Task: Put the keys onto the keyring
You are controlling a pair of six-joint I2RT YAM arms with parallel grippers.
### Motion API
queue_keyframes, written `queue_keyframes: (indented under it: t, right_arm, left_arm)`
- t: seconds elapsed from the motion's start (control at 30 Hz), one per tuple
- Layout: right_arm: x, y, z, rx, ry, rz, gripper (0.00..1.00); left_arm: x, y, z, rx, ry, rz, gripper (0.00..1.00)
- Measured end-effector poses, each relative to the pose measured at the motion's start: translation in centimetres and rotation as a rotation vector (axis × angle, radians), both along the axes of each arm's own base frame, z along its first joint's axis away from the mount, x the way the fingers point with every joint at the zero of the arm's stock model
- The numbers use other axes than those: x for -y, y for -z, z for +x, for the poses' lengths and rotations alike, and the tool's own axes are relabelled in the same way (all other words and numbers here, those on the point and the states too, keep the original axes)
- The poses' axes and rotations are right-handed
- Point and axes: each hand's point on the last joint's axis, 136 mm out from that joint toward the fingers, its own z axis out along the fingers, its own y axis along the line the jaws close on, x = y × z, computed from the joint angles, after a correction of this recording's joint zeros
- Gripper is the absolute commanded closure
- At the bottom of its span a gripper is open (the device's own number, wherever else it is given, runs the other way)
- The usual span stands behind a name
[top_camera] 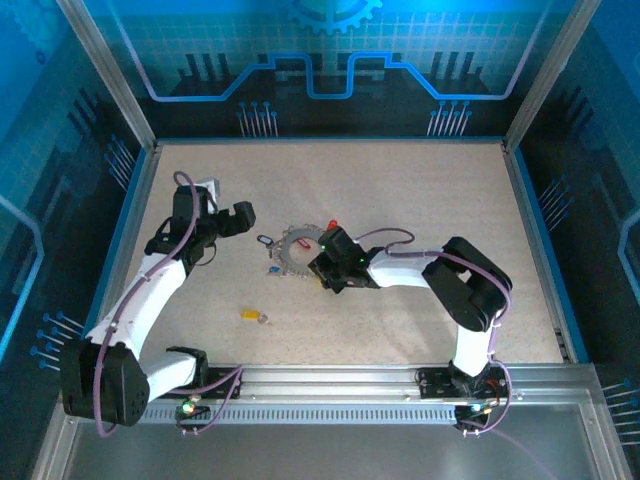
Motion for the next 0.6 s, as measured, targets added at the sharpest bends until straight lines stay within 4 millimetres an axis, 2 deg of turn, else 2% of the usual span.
queue_keyframes:
  t: [0.47,0.6]
  right_arm:
    - [0.06,-0.1,0.24,0.004,-0.019,-0.018,0.9]
    - [0.07,-0.28,0.23,-0.001,-0.028,-0.033,0.91]
  left_arm:
    - [-0.03,0.37,0.08,-0.011,-0.001,0.001,0.01]
    - [-0.03,0.37,0.09,-0.011,-0.001,0.001,0.01]
